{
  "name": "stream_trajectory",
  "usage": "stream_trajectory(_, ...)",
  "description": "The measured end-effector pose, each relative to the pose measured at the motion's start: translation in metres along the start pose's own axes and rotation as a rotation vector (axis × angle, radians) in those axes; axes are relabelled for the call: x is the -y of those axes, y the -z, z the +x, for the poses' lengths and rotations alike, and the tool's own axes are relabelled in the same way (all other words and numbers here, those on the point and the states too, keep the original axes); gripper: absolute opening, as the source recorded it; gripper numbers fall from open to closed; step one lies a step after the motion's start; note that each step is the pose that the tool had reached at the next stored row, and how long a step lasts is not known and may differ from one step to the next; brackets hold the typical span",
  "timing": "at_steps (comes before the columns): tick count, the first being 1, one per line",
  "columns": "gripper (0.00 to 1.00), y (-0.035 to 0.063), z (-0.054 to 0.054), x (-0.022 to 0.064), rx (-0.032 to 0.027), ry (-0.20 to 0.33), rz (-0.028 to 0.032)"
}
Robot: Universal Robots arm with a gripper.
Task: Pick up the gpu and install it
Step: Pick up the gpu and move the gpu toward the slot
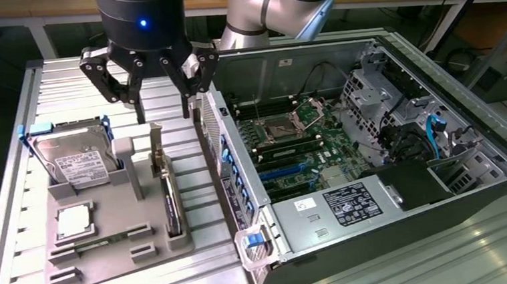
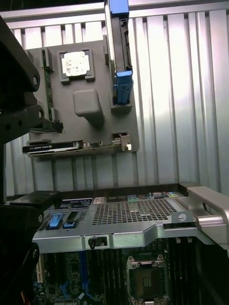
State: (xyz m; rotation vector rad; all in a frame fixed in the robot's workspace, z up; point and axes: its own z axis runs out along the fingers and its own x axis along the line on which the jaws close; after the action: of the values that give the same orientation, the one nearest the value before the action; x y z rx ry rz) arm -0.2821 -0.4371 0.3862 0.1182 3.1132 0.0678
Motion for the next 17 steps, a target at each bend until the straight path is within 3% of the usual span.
stream_trajectory(17, 0.60, -0.0211, 0.004, 0.0017, 0.0022, 0.000, 0.0007)
